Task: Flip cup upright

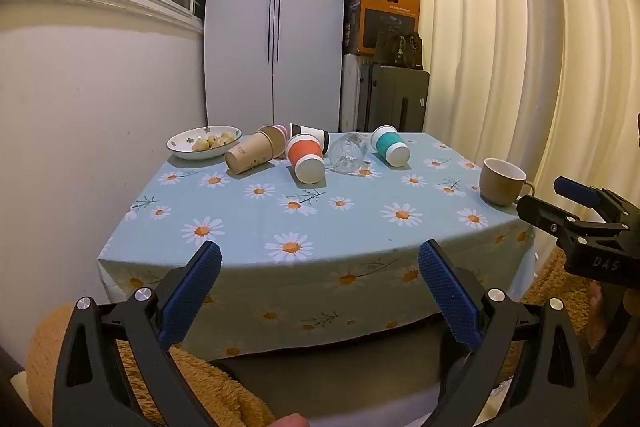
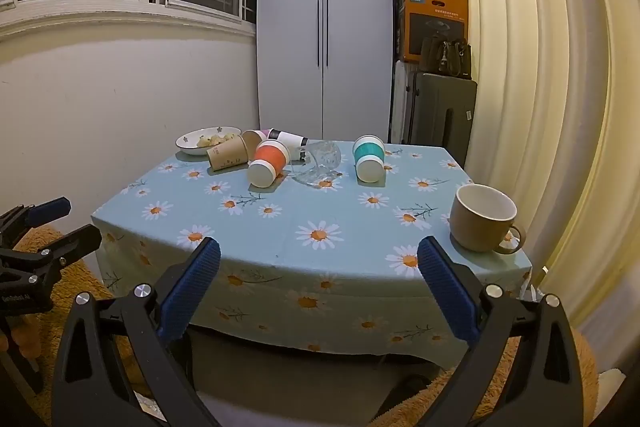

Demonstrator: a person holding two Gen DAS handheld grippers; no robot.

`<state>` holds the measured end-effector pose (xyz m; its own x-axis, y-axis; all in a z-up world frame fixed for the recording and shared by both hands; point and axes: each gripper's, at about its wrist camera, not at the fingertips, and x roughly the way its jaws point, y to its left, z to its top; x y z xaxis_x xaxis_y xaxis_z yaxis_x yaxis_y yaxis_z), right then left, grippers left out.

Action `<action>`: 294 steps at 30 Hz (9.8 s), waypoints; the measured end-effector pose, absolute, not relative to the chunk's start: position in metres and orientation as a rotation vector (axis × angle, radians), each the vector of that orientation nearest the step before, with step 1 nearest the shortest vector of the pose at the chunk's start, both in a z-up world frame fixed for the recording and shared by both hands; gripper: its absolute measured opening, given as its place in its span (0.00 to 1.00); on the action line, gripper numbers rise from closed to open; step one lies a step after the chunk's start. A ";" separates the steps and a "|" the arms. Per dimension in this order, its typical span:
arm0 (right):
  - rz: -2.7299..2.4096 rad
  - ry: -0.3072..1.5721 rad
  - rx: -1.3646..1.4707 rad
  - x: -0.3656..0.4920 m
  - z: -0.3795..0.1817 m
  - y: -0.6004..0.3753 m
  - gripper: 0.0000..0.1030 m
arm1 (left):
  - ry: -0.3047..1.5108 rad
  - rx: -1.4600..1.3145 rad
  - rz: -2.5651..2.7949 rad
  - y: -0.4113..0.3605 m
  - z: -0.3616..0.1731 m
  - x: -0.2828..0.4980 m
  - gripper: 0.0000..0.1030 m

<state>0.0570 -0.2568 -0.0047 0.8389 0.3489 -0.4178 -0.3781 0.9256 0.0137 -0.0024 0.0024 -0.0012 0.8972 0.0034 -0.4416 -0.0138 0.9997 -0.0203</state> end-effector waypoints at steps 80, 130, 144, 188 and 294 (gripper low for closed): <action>0.378 0.458 -0.084 0.062 -0.015 -0.257 0.95 | 0.468 -0.033 0.012 0.006 -0.006 0.002 0.94; 0.513 0.692 0.045 0.242 0.021 -0.210 0.95 | 0.768 -0.599 -0.192 0.116 -0.002 0.194 0.93; 0.582 0.936 0.152 0.352 -0.001 -0.198 0.95 | 1.040 -0.581 -0.106 0.104 -0.043 0.338 0.92; 0.653 1.003 0.297 0.374 -0.001 -0.241 0.91 | 1.200 -0.306 -0.037 0.039 -0.054 0.384 0.59; 0.762 1.134 0.208 0.327 -0.060 -0.128 0.63 | 0.915 -0.465 -0.078 0.101 -0.050 0.180 0.88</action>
